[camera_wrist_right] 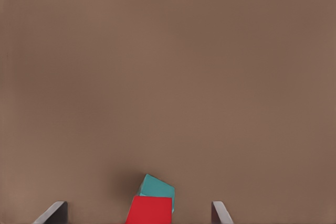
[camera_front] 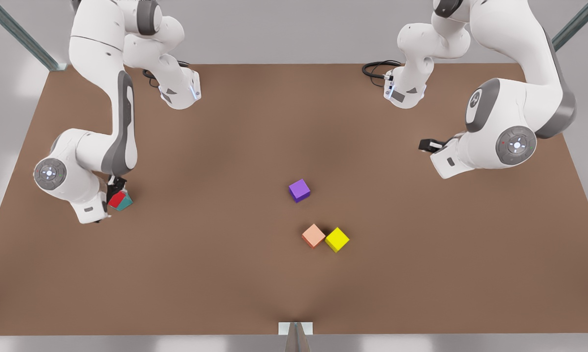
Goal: Pick up red wooden cube and pass to hand red wooden cube and place in blue wooden cube
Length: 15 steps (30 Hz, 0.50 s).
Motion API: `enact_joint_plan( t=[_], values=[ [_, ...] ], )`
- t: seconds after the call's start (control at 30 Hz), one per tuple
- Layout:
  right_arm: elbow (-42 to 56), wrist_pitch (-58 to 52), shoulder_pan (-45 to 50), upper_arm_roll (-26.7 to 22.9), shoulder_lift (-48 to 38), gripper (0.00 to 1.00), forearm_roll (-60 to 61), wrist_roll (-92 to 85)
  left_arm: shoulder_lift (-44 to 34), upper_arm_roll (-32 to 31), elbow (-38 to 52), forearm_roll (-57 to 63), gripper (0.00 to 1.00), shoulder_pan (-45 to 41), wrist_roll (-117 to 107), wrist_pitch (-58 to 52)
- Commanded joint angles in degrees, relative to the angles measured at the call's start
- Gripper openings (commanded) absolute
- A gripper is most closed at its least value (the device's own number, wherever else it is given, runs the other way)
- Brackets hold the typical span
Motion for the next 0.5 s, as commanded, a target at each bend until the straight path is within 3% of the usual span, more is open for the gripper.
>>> enact_joint_plan(
  t=[0.0, 0.07, 0.13, 0.23, 0.33, 0.37, 0.43, 0.47],
  values=[
    [6.0, -17.4, -0.1, 0.1, 4.6, 1.00, 5.0, 36.0, -0.1, -0.1, 0.2, -0.1, 1.00, -0.1, -2.5, -1.4],
    [16.4, -26.0, -2.9, -0.1, 13.7, 1.00, 10.9, 41.5, -0.1, -0.1, 1.1, -0.1, 1.00, -0.1, -3.1, -1.4],
    [16.9, -26.1, -2.9, 0.0, 14.2, 1.00, 14.9, 55.6, 0.0, -0.1, 1.1, -0.1, 1.00, -0.3, -3.3, -1.3],
    [20.4, -27.3, -2.8, -0.1, 15.0, 1.00, 14.8, 59.7, 0.0, -0.2, 1.1, -0.2, 1.00, -0.3, -3.2, -1.4],
    [27.6, -38.3, -4.5, -2.2, 15.7, 1.00, 11.4, 63.4, 0.0, -0.2, 1.1, -0.3, 1.00, -0.1, -3.1, -1.4],
    [30.6, -41.5, -6.6, 0.5, 15.1, 1.00, 5.5, 68.7, -0.1, -0.2, 1.1, -0.3, 1.00, -0.2, -3.2, -1.4],
    [31.5, -40.4, -26.6, 33.5, 5.6, 1.00, -7.3, 80.4, -0.1, -0.1, 1.1, -1.0, 1.00, 0.1, -3.0, -1.6],
    [31.3, -39.8, -28.7, 36.5, 3.6, 1.00, -8.4, 80.7, -0.1, -0.1, 1.1, -1.1, 1.00, 0.1, -3.0, -1.6]
  ],
)
